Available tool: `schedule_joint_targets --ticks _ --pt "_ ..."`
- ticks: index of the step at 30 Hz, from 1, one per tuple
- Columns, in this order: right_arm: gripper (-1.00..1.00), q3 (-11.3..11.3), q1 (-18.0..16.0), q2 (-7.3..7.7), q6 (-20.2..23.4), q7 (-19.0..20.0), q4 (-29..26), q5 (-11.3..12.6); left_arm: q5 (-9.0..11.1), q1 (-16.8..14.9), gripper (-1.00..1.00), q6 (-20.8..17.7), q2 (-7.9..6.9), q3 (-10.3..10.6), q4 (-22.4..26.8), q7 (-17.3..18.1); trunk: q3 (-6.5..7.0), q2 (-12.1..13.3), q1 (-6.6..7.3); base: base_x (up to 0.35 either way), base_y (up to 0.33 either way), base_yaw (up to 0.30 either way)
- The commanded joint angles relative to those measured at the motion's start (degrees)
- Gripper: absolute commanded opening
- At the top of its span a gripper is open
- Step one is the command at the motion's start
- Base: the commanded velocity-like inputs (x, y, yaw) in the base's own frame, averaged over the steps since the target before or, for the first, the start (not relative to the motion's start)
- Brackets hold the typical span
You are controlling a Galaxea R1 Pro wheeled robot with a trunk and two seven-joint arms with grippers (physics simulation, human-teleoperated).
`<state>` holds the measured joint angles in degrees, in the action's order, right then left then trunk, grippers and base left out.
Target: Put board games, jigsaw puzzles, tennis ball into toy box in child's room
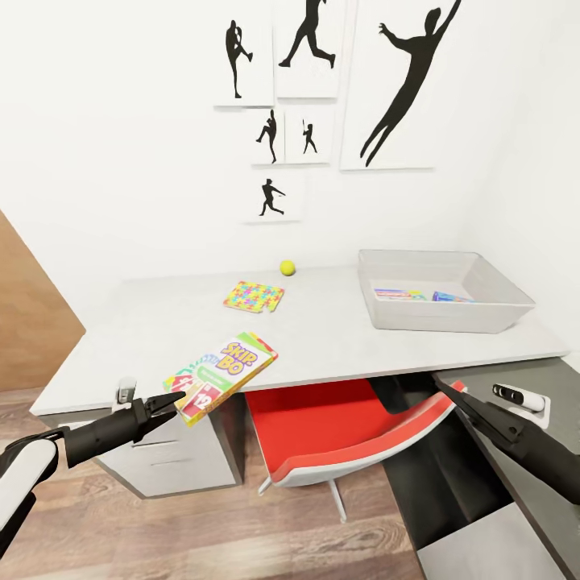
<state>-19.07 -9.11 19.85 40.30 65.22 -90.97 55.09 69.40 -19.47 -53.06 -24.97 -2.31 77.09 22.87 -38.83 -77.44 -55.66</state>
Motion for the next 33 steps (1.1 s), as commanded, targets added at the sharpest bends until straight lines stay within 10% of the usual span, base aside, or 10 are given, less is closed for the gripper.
schedule_joint_targets --ticks 1,33 --pt "1.0 0.0 -0.03 0.02 0.39 0.0 0.0 0.29 -0.14 -0.04 1.0 -0.29 0.01 -0.07 -0.01 0.24 -0.05 -0.03 0.0 0.0 -0.005 0.0" --pt "1.0 0.0 -0.03 0.02 0.31 0.0 0.0 0.29 -0.14 -0.04 1.0 -0.29 -0.08 -0.08 -0.01 0.24 -4.18 -9.25 -5.05 0.0 0.0 0.0"
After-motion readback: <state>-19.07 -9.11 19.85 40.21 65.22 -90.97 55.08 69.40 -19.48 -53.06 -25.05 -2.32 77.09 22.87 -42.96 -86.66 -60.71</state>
